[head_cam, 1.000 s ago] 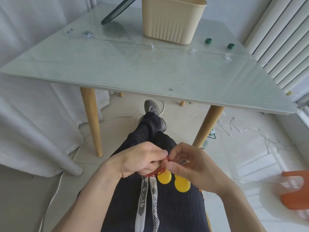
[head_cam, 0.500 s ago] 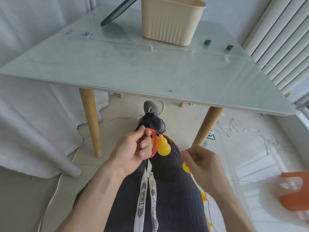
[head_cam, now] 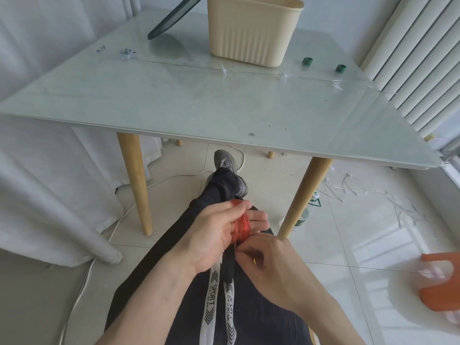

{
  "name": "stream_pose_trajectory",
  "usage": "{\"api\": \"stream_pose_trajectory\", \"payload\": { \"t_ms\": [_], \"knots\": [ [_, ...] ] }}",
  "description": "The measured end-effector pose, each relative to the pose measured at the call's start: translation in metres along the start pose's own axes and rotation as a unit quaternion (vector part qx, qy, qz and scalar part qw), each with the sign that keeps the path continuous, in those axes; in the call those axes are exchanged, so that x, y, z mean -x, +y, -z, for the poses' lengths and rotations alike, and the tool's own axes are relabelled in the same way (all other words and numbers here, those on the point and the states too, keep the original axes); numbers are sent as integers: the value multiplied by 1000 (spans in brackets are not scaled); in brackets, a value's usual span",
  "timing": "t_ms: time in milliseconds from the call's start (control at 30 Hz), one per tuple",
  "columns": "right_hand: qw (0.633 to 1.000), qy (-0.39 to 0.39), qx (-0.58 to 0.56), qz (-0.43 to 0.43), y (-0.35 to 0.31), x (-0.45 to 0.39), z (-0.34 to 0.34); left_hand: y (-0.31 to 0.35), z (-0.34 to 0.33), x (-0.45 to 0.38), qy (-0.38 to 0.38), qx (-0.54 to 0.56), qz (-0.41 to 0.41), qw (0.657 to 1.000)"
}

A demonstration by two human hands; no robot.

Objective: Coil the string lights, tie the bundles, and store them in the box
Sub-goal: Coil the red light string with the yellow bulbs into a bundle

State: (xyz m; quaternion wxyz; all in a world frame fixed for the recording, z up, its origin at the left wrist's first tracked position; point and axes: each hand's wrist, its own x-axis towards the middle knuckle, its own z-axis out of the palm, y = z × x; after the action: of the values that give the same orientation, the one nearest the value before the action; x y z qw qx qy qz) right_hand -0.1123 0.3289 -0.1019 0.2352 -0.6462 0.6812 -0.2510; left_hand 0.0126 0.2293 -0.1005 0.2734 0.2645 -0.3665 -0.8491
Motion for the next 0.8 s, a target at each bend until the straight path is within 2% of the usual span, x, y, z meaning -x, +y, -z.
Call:
{"api": "stream_pose_trajectory", "payload": {
  "t_ms": [100,200,333,433,533,667,733,800],
  "knots": [
    [998,-28,20,47,0,-1,12,-3,-4,1,0,-98,3,995],
    [998,16,16,56,0,-1,14,-2,-5,1,-5,-185,4,983],
    [993,88,-65,-35,-2,1,13,-4,-2,2,-22,-312,19,950],
    [987,77,-118,-77,-5,0,17,-4,0,5,-61,-395,66,914],
    [983,42,-160,-77,-2,1,19,7,0,9,-97,-452,94,882],
    [973,8,-224,-46,12,3,18,8,7,6,-71,-446,52,890],
    [967,11,-253,-31,17,2,15,3,9,4,-51,-407,30,912],
    [975,43,-217,-25,25,1,9,1,12,1,-18,-329,15,944]
  ]
}}
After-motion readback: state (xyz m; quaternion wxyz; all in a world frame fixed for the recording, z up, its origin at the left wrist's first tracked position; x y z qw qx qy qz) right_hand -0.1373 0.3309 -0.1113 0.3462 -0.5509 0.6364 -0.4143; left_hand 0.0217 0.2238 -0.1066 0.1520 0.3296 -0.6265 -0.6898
